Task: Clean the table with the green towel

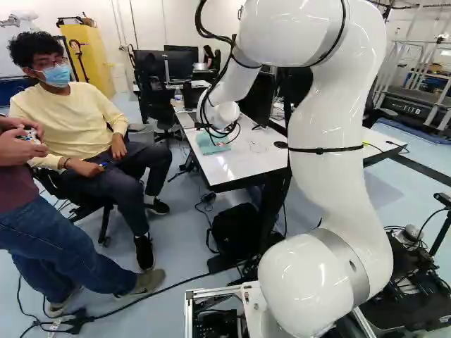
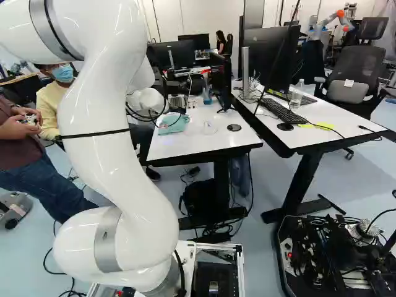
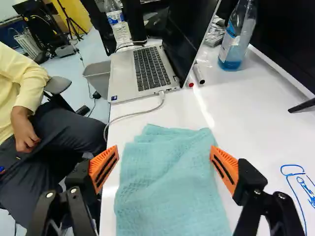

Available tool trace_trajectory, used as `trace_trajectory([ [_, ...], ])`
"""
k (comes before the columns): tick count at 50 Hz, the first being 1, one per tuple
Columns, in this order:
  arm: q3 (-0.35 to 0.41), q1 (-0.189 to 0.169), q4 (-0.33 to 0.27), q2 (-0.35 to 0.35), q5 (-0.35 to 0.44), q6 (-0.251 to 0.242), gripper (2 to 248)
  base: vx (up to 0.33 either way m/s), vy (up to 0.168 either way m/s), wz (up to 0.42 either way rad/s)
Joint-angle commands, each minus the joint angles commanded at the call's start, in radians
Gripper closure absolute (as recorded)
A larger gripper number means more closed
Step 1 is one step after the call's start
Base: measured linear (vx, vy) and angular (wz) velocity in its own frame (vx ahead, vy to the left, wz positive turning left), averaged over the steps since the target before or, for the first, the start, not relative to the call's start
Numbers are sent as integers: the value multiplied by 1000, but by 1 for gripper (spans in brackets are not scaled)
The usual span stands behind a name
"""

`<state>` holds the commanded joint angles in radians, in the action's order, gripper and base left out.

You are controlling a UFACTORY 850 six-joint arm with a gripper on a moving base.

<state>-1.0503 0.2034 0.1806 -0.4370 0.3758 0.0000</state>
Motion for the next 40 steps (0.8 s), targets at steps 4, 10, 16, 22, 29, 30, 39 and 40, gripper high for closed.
trace_trajectory([
  [4,0,0,1,0,-11,0,3,0,0,0],
  [10,0,0,8,0,-57,0,3,0,0,0],
  [16,0,0,18,0,-116,0,3,0,0,0],
  [22,0,0,29,0,-178,0,3,0,0,0],
  [29,0,0,34,0,-214,0,3,0,0,0],
  [30,0,0,34,0,-216,0,3,0,0,0],
  [39,2,0,35,8,-223,0,3,0,0,0],
  [40,3,0,36,10,-223,0,3,0,0,0],
])
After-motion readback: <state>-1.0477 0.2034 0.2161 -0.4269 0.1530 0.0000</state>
